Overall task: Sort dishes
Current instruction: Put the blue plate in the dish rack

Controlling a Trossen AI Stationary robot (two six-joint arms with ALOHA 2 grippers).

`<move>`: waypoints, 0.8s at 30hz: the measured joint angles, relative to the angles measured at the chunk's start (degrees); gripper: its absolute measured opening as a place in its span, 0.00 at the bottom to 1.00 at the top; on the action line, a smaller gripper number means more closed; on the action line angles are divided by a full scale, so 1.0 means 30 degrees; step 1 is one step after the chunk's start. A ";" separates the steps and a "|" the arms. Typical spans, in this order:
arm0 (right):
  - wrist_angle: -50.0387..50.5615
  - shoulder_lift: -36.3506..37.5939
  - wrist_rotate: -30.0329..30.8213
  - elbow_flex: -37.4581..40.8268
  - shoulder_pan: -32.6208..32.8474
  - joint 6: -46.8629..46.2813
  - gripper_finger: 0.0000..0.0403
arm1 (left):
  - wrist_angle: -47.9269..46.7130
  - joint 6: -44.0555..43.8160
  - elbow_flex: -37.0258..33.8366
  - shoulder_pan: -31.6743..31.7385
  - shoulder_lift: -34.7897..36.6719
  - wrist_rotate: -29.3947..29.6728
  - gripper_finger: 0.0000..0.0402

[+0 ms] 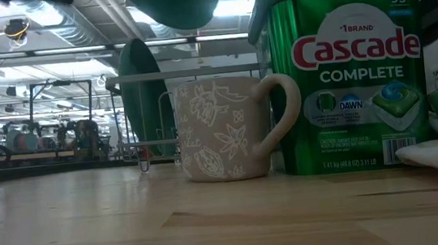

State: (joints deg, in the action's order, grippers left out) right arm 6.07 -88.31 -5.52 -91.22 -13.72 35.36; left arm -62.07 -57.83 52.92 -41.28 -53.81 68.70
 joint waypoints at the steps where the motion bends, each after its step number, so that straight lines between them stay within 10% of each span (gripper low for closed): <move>1: 0.0000 0.0056 -0.0492 -0.0028 -0.0457 0.0042 0.02 | 0.1268 0.0311 -0.0795 0.0000 0.0166 -0.0008 0.21; 10: -0.0122 -0.0369 -0.6199 -0.0342 -0.4861 0.0457 0.02 | 1.2783 0.7124 -0.5079 0.0894 0.1430 -0.1862 0.21; 18: -0.0345 -0.1740 -0.9110 -0.0335 -0.6332 0.1164 0.02 | 2.2394 1.7546 -0.7257 0.4899 0.2022 -1.1509 0.21; 24: -0.1184 -0.2861 -0.9378 -0.0305 -0.6023 0.3505 0.02 | 2.3906 1.8792 -0.8479 0.8362 0.3219 -1.6552 0.21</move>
State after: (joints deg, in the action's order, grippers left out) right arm 2.51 -96.89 -33.66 -92.14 -31.79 45.87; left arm 9.65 -1.46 27.48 -16.19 -44.16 19.05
